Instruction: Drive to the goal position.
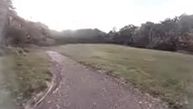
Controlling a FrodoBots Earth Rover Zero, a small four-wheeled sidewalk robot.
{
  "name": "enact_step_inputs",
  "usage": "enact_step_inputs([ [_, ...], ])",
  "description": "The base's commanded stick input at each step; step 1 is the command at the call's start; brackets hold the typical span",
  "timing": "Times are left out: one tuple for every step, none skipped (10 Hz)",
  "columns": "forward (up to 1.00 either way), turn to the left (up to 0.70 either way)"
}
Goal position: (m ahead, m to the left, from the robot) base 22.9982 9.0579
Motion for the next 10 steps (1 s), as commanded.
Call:
enact_step_inputs([
  [1.0, 0.0],
  [1.0, 0.0],
  [1.0, 0.0],
  [1.0, 0.0],
  [1.0, 0.0],
  [1.0, 0.0],
  [1.0, 0.0],
  [1.0, 0.0],
  [1.0, 0.0],
  [1.0, 0.0],
])
